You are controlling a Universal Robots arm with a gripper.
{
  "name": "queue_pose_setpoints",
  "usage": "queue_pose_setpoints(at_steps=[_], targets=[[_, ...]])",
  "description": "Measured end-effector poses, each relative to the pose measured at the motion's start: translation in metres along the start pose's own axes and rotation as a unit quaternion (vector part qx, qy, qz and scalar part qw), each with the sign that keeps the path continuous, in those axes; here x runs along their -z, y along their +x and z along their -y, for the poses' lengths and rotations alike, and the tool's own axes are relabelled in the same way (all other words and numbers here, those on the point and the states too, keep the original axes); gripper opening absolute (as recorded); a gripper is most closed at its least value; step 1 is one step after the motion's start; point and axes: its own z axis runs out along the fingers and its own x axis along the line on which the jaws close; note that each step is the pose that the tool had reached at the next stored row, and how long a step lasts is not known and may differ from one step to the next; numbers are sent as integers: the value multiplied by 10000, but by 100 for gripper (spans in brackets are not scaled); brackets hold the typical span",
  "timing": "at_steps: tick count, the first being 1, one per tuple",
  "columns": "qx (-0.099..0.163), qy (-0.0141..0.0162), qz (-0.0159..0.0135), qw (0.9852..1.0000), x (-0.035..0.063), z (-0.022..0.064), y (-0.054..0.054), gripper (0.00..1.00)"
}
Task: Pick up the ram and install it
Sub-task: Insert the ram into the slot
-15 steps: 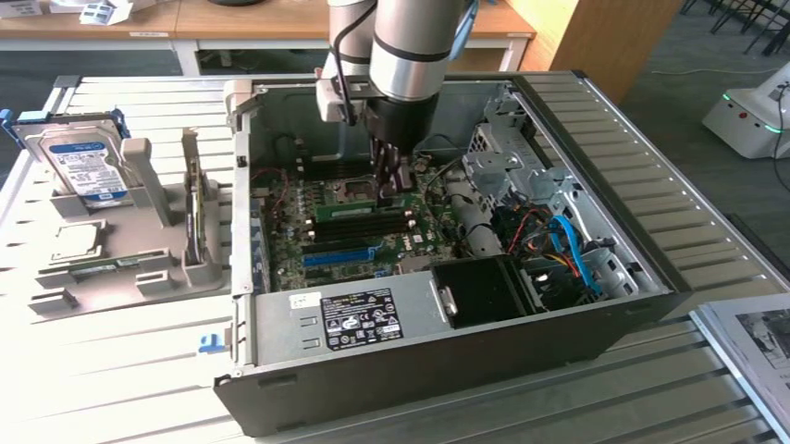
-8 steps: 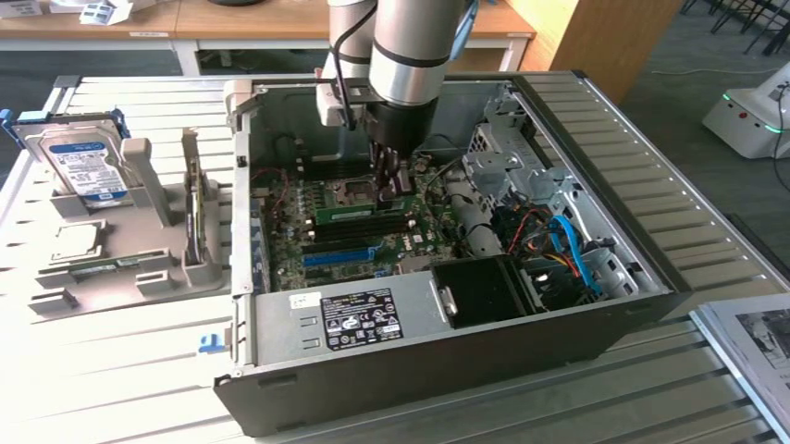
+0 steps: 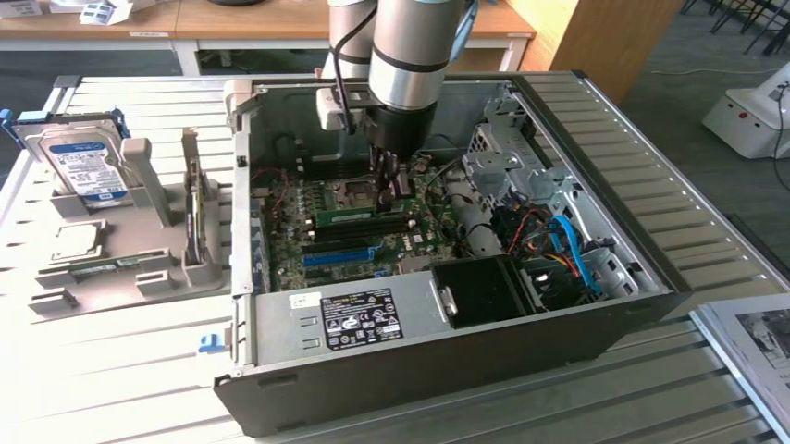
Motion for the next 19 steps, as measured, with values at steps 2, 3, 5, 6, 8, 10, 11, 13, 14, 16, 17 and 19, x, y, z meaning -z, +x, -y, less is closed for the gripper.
queue_pose_setpoints(at_steps=[2,3,5,6,8,10,11,13,14,16,17,19], targets=[[0,0,0,10000,0,0,0,11],[0,0,0,10000,0,0,0,11],[-2,0,0,10000,-1,0,0,11],[-7,0,0,10000,-1,0,0,11],[-20,1,1,10000,-2,0,0,11],[-33,1,2,10000,-2,0,0,11],[-40,0,2,10000,-2,0,0,11],[-57,0,3,10000,-3,0,0,11],[-67,0,3,10000,-4,0,0,11],[-76,0,3,10000,-4,0,0,11],[-77,0,4,10000,-4,0,0,11],[-77,0,4,10000,-4,0,0,11]])
